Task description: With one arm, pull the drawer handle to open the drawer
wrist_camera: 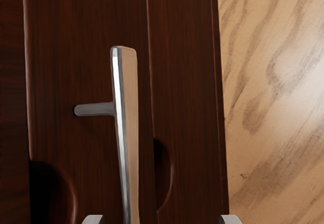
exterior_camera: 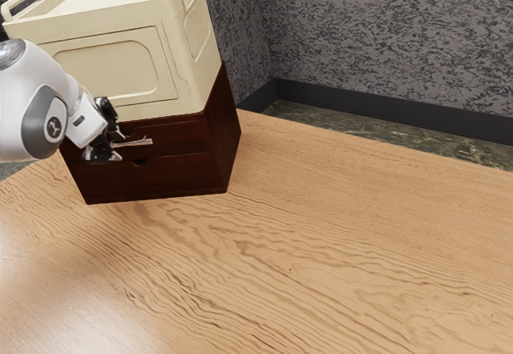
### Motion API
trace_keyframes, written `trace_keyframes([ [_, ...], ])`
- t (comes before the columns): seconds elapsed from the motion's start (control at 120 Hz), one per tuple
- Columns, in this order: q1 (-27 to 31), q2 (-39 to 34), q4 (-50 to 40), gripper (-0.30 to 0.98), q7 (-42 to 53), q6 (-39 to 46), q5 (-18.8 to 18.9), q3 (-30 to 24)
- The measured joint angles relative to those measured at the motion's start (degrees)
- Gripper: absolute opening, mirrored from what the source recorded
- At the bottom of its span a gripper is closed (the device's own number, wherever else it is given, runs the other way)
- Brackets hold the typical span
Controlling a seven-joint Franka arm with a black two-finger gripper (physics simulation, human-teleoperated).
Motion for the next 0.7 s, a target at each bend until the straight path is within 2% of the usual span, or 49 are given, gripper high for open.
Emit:
trace_keyframes([
  [0.7,0.1,-0.2,-0.3,0.11,-0.9,-0.2,-1.4,0.0],
])
